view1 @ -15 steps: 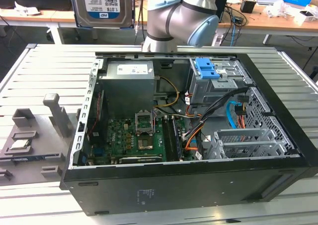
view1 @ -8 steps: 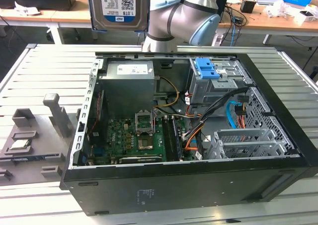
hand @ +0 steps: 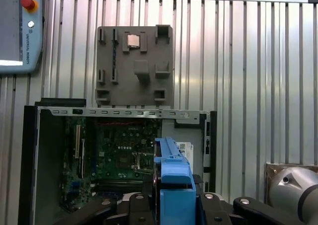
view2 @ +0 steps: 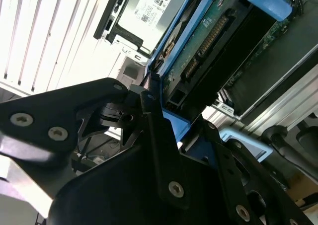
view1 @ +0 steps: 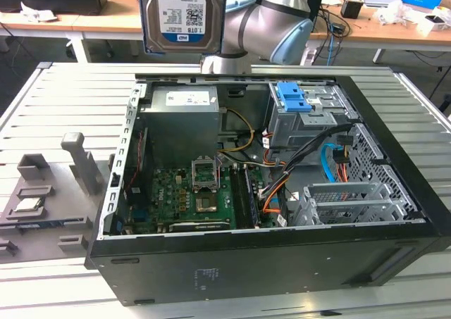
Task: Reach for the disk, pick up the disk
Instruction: 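Pick up the disk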
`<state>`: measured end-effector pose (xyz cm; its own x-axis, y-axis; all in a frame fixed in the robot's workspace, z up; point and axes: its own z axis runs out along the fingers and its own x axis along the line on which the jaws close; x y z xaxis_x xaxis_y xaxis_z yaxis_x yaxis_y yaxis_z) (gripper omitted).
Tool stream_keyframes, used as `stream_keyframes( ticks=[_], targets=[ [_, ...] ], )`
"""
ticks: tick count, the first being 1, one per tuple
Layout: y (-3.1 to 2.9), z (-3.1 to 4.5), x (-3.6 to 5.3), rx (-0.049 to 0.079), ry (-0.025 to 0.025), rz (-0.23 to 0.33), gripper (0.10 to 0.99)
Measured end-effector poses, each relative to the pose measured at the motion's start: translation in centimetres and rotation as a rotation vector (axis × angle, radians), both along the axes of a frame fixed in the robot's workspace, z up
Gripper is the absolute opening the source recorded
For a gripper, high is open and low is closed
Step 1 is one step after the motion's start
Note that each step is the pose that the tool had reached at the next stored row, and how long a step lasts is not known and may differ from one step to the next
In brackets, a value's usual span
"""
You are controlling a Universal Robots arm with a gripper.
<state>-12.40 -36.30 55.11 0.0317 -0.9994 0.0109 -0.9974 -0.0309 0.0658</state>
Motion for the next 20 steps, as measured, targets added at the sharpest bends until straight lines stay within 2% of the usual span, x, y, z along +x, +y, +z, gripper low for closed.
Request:
stream_keyframes(
  ticks=[9, 12, 20],
  targets=[
    [0.00, -0.96, 1.43, 0.000, 0.0013, 0.000, 0.369],
    [0.00, -1.43, 2.35, 0.000, 0.0019, 0.000, 0.369],
    [0.00, -2.16, 3.70, 0.000, 0.0026, 0.000, 0.369]
  ],
)
